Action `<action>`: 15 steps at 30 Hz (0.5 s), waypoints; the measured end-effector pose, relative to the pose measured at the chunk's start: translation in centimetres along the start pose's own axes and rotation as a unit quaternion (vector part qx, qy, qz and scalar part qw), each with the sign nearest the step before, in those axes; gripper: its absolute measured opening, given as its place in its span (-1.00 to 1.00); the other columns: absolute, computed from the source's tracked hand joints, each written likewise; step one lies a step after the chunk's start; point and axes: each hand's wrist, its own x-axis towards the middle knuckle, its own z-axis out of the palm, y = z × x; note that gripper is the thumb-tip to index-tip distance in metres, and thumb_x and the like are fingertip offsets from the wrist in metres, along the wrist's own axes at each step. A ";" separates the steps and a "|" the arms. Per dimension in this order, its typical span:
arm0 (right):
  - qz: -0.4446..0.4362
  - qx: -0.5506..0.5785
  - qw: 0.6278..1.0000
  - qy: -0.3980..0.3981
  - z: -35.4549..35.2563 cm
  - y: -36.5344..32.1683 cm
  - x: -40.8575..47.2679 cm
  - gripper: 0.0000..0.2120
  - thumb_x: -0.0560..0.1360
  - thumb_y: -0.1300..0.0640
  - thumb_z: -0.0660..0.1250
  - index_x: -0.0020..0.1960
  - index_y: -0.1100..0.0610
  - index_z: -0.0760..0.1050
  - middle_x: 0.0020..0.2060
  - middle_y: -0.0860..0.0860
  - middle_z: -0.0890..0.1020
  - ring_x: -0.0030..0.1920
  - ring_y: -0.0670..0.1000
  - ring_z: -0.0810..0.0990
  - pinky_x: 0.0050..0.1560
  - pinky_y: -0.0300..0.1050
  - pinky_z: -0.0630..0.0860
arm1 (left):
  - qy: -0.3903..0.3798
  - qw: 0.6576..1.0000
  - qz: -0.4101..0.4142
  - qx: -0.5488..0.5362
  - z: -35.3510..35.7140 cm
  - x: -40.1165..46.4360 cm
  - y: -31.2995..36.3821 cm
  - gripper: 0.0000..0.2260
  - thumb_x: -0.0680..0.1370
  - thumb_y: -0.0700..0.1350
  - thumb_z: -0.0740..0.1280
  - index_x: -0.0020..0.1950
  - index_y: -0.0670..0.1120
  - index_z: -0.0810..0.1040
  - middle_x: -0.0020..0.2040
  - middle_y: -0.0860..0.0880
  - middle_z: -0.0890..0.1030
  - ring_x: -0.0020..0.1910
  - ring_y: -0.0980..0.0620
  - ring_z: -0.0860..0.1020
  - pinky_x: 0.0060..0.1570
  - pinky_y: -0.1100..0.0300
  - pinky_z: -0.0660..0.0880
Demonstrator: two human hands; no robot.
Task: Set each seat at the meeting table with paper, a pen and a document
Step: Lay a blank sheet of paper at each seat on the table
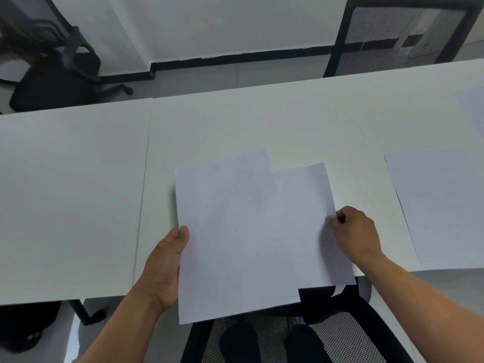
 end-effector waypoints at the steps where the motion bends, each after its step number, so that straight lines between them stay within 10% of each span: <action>1: 0.002 -0.003 1.000 -0.002 0.0 -0.1 -0.1 -0.78 0.65 0.04 0.35 -0.13 0.10 0.50 -0.22 -0.01 0.62 -0.19 0.05 0.57 -0.24 -0.03 0.44 | 0.000 1.000 -0.002 0.002 0.1 0.0 -0.1 -0.70 0.74 0.08 0.30 0.43 0.06 0.66 0.29 -0.08 0.75 0.29 -0.23 0.68 0.32 -0.27 0.59; 15: -0.076 0.078 0.994 -0.008 -1.3 -1.2 -1.9 -0.80 0.63 -0.06 0.40 0.01 0.07 0.53 -0.14 -0.03 0.63 -0.11 0.04 0.60 -0.16 -0.04 0.44 | -0.012 1.000 -0.009 0.003 1.8 -0.8 -0.7 -0.68 0.73 0.09 0.30 0.43 0.06 0.67 0.32 -0.10 0.74 0.38 -0.32 0.63 0.43 -0.40 0.50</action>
